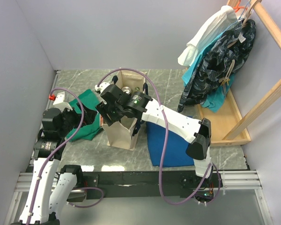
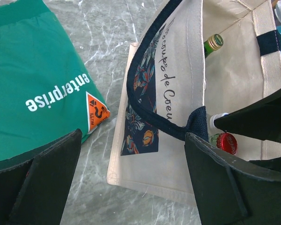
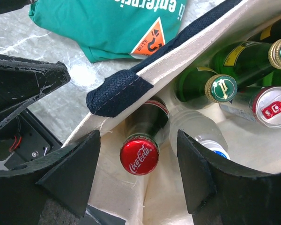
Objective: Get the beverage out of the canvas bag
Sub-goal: Take out the drink from the canvas bag.
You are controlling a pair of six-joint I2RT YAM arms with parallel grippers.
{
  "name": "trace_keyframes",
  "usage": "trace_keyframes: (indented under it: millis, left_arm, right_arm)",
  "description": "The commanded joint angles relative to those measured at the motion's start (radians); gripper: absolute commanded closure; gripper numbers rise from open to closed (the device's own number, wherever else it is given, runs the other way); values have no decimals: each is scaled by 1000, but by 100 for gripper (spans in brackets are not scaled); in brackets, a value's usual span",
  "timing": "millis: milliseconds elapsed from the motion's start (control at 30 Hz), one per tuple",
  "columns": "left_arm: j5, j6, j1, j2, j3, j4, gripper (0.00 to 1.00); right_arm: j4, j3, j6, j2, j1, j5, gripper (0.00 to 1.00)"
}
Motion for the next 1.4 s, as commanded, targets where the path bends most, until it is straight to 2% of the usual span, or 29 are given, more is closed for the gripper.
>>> trace_keyframes:
  millis: [0,500,600,800,900,1133,1367]
  left_arm:
    - [-9,-10,-2,2,-5,45,4]
    - [-12,-13,-2,-2,-8,47,4]
    - [-12,-13,-2,-3,-9,47,4]
    - [-12,-16,-2,-8,-9,47,4]
    - [-14,-14,-2,-6,-11,47,4]
    - [-20,-16,-2,-5,-11,45,4]
    - [-22,-17,-2,-8,-9,43,4]
  right_arm:
    - [-20,57,2,22,6,8,27]
    - [-52,52,20,0,8,28,28]
    - [-57,54,19,-1,4,22,36]
    - [-63,61,13,10,6,11,36]
    - [-71,74,11,14,6,5,42]
    - [-78,80,10,14,6,-1,74]
    - [-63,72,5,4,6,2,98]
